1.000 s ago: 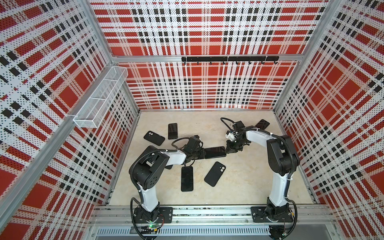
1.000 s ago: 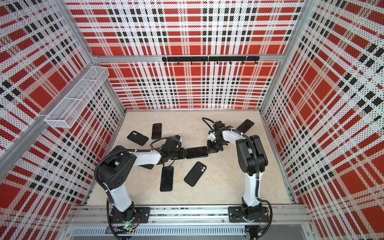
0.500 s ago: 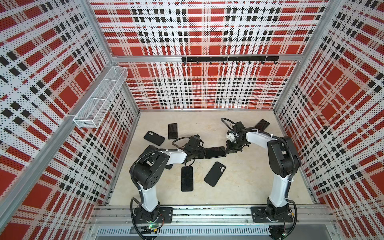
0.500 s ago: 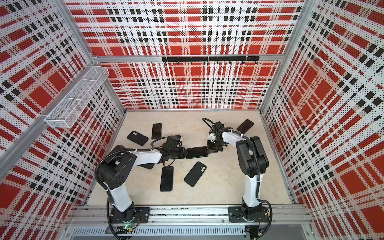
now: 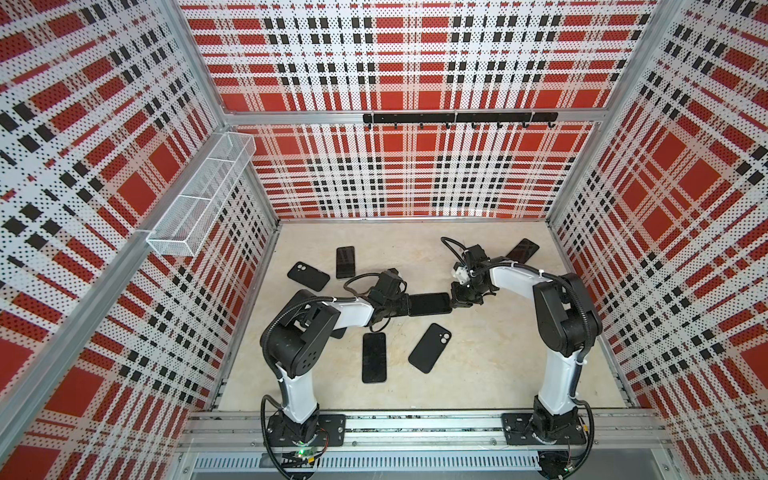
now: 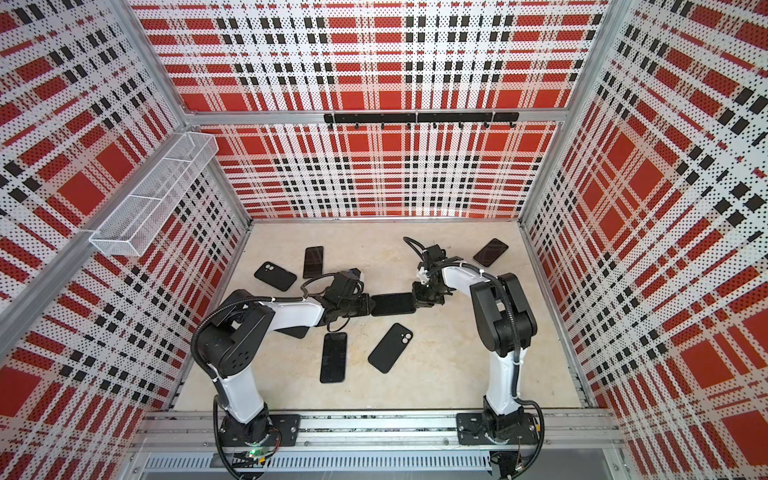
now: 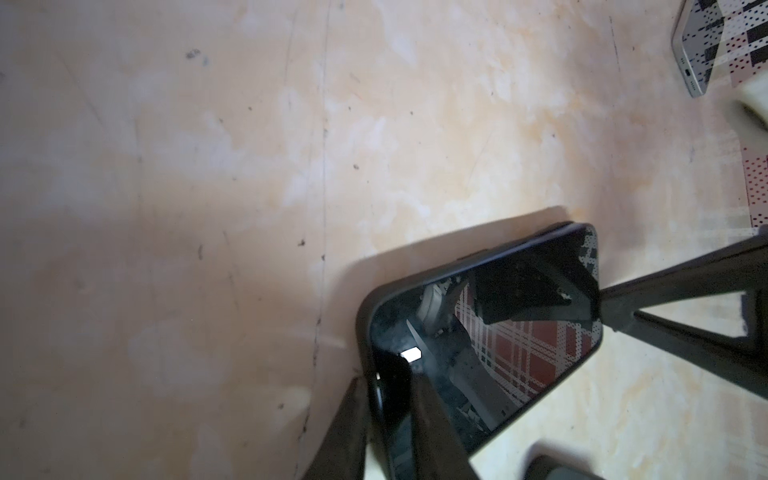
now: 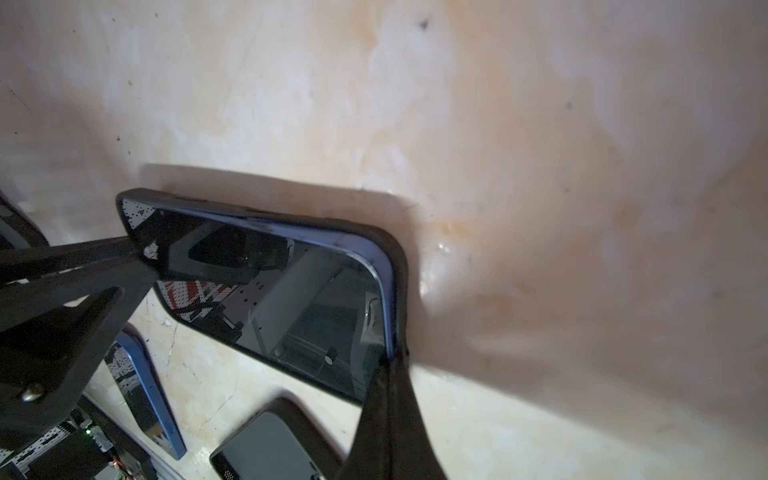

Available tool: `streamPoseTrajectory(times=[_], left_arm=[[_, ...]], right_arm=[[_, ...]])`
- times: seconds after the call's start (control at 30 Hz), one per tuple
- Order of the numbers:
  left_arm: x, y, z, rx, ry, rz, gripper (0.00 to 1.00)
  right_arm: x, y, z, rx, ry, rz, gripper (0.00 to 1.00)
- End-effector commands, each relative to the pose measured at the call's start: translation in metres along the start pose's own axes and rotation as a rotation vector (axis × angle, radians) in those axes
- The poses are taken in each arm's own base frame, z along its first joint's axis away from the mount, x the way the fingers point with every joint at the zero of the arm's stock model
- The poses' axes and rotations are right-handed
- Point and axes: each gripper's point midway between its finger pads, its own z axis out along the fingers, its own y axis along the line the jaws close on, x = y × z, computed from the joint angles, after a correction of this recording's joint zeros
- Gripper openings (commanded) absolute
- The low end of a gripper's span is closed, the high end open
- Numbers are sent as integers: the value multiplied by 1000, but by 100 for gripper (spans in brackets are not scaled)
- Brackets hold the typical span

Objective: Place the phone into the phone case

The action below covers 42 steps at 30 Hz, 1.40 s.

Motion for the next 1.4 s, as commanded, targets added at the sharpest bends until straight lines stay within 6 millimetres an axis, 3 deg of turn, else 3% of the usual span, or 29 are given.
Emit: streamPoseTrajectory(times=[0.0, 0.1, 0.2, 0.27, 0.37, 0.7, 1.2, 1.37], left_arm=[[22, -20, 14, 89, 79, 40, 21], [15, -10, 8, 69, 63, 37, 22], [3, -2, 2, 55, 36, 32, 22], [-6, -1, -1, 58, 16, 30, 22], [-17, -1, -3, 64, -6, 28, 26], [-25, -3, 8, 72, -11, 21, 30], [-19, 3, 15, 53, 10, 21, 25], [-18, 1, 18, 46, 15, 31, 25]], right_arm=[[94, -22, 76, 138, 303, -35, 7], [47, -9, 22, 159, 158, -66, 12], [11, 1, -26, 162, 51, -94, 21], [-3, 6, -45, 159, 10, -117, 25], [-17, 10, -56, 160, -21, -146, 26], [-42, 13, -44, 79, -15, -196, 19], [-40, -4, -9, 67, 41, -185, 12], [-35, -7, 11, 61, 76, -168, 12]])
